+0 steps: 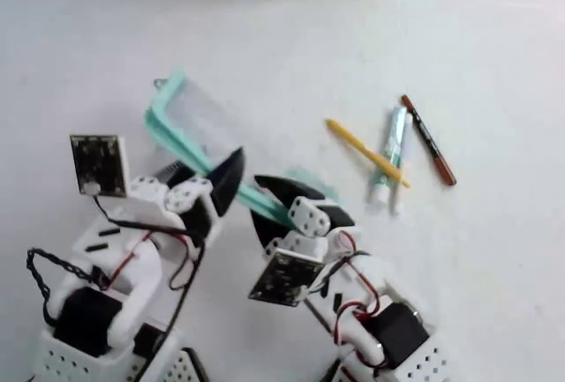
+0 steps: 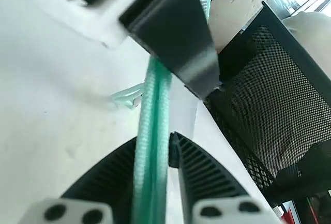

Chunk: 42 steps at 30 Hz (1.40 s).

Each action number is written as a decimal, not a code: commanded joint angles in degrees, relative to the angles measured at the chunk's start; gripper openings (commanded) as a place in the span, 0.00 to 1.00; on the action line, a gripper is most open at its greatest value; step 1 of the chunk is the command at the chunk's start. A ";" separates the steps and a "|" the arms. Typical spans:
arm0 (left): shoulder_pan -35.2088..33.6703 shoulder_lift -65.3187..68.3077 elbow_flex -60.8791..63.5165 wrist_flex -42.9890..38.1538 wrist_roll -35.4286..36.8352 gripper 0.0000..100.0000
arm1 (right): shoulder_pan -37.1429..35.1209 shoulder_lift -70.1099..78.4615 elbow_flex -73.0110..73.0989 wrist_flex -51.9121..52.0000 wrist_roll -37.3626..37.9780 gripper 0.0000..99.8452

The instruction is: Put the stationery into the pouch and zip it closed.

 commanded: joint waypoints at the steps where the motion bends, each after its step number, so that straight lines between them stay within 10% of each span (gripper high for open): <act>1: -0.40 -3.30 -2.11 -2.02 -6.24 0.05 | -1.27 -1.27 -0.53 -1.71 0.44 0.02; 9: 1.98 -4.35 5.89 -13.45 -10.11 0.02 | -4.88 -1.36 -0.53 -1.27 0.09 0.03; 15: 1.63 -4.35 5.63 -16.18 -12.66 0.02 | -4.70 -1.36 -1.23 3.30 -8.00 0.33; 24: -0.75 -4.09 3.96 -20.66 -13.01 0.02 | -6.64 -2.42 -17.67 20.88 -8.35 0.31; 42: 1.19 -4.44 19.60 -15.21 -29.63 0.02 | 26.77 4.70 -30.51 12.97 -15.30 0.26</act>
